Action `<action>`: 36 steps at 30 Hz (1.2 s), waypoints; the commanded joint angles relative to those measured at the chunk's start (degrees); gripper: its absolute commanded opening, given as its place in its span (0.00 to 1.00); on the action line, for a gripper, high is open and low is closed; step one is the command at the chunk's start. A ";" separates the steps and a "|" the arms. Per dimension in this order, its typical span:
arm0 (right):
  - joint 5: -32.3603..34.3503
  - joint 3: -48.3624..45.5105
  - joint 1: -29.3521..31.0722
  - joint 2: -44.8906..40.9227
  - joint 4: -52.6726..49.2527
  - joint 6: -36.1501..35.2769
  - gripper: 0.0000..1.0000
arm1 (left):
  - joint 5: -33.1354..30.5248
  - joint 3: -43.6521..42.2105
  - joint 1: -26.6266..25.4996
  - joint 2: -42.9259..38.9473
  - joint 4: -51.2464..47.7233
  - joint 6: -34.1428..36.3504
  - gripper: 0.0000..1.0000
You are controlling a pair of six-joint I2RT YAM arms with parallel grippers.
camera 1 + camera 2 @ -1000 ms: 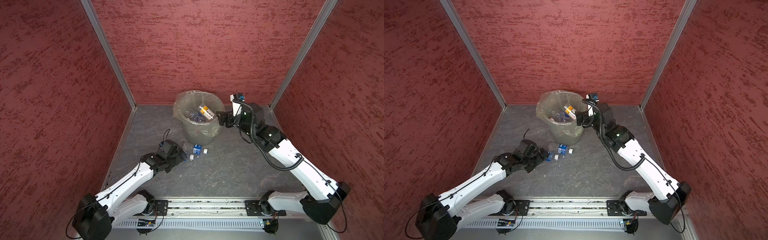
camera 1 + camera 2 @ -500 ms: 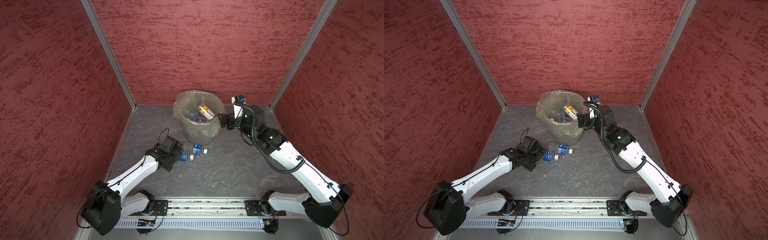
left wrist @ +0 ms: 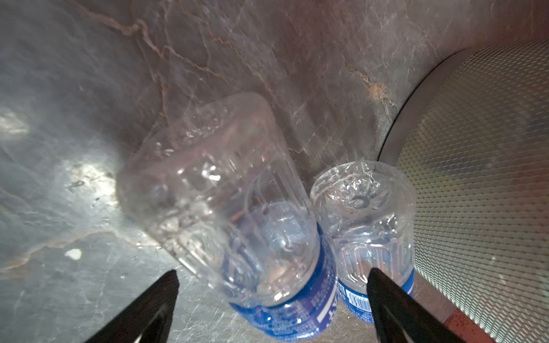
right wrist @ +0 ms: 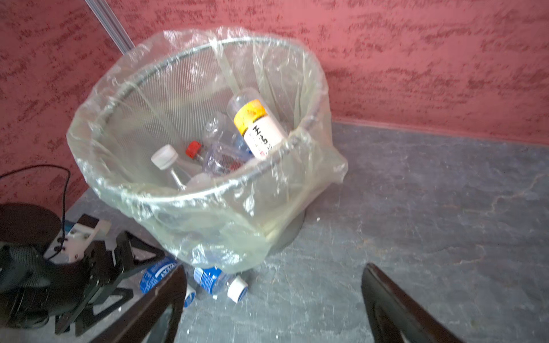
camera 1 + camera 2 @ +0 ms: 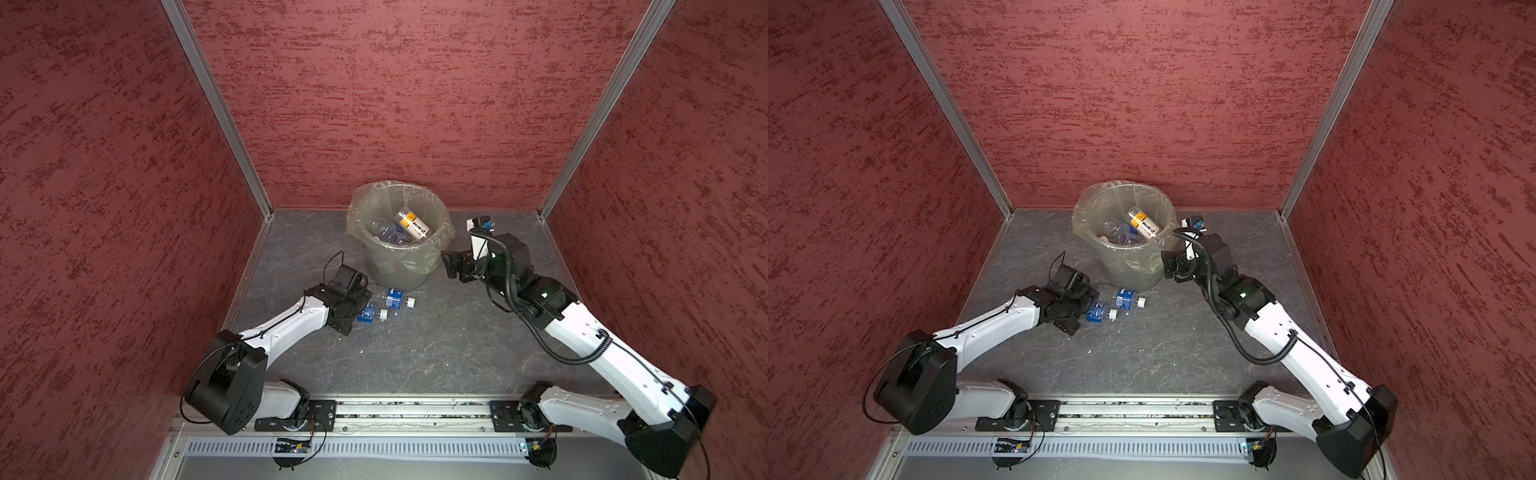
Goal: Throw the plastic bottles in the bin
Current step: 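Draw the right gripper back while the left gripper lowers onto remaining bottles, then close the left gripper on the blue-labelled bottle nearest it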
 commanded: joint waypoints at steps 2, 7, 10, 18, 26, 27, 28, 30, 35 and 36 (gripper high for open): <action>-3.50 -3.11 -0.23 -2.71 -0.64 1.64 0.92 | 0.57 0.62 0.83 0.95 0.84 -0.83 0.99; -5.26 -5.46 -0.13 -3.98 -1.90 1.63 0.91 | 0.78 -0.35 1.18 0.78 1.36 -1.98 0.99; -6.24 -6.83 -0.04 -4.37 -2.24 1.99 0.91 | 0.96 -0.90 1.50 0.67 1.67 -2.30 0.99; -7.39 -9.29 1.01 -4.60 -2.11 3.23 0.89 | 2.86 -2.80 2.57 1.43 3.14 -2.81 0.94; -7.30 -9.84 1.80 -4.24 -1.93 3.56 0.88 | 4.27 -3.83 3.18 2.79 4.63 -2.99 0.85; -7.30 -9.89 1.89 -4.12 -1.89 3.57 0.88 | 4.41 -3.71 3.18 3.01 4.67 -2.86 0.83; -7.30 -9.83 1.89 -4.07 -1.84 3.53 0.88 | 4.55 -3.66 3.18 3.19 4.69 -2.77 0.82; -7.26 -9.80 1.96 -3.85 -1.83 3.52 0.87 | 4.75 -3.58 3.21 3.38 4.63 -2.21 0.78; -7.13 -9.73 2.13 -3.50 -1.67 3.43 0.87 | 4.74 -3.35 3.36 3.65 3.42 -0.19 0.77; -7.21 -9.76 2.13 -3.38 -1.58 3.46 0.87 | 4.74 -3.18 3.36 3.82 3.09 0.54 0.76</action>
